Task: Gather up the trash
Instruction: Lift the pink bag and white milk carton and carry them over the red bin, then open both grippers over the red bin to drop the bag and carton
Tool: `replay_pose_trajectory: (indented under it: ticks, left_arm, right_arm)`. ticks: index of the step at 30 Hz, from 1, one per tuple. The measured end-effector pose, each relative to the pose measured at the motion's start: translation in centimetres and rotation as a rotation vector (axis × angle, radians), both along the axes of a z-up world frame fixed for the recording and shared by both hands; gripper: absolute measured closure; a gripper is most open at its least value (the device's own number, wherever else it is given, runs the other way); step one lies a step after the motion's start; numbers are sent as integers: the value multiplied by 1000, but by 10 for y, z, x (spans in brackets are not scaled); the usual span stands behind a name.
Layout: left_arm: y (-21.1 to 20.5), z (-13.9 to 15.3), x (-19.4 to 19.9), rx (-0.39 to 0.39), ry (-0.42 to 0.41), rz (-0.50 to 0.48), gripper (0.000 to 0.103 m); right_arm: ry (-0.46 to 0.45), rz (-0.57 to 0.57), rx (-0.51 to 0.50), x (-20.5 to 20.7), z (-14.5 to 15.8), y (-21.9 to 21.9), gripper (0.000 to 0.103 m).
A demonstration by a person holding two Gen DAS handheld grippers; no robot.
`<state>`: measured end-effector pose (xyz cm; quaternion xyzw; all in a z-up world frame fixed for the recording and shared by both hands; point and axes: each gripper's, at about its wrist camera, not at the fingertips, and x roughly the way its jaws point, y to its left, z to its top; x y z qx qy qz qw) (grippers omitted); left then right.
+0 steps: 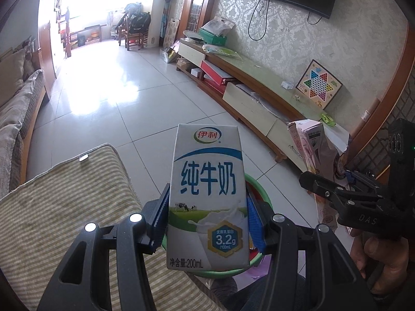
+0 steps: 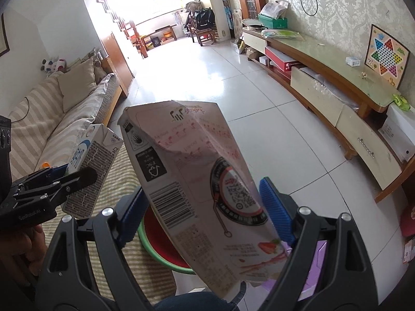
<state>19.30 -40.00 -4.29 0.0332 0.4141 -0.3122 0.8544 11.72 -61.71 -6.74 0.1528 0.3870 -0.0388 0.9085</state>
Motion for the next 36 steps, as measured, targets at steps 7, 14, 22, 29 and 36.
replay_pose_trajectory:
  ticks: [7, 14, 22, 29, 36]
  left_arm:
    - [-7, -16, 9, 4, 39, -12, 54]
    - [-3, -25, 15, -6, 64, -12, 54]
    - [-2, -33, 21, -45, 104, -16, 53]
    - [5, -33, 25, -110, 116, -3, 34]
    - [17, -29, 27, -145, 110, 21, 25]
  right_arm:
    - [20, 8, 3, 9, -10, 1, 21]
    - [30, 15, 6, 17, -15, 0, 21]
    - [36, 14, -6, 20, -15, 3, 21]
    - [38, 14, -8, 20, -16, 3, 21]
    - [39, 19, -8, 21, -17, 5, 21]
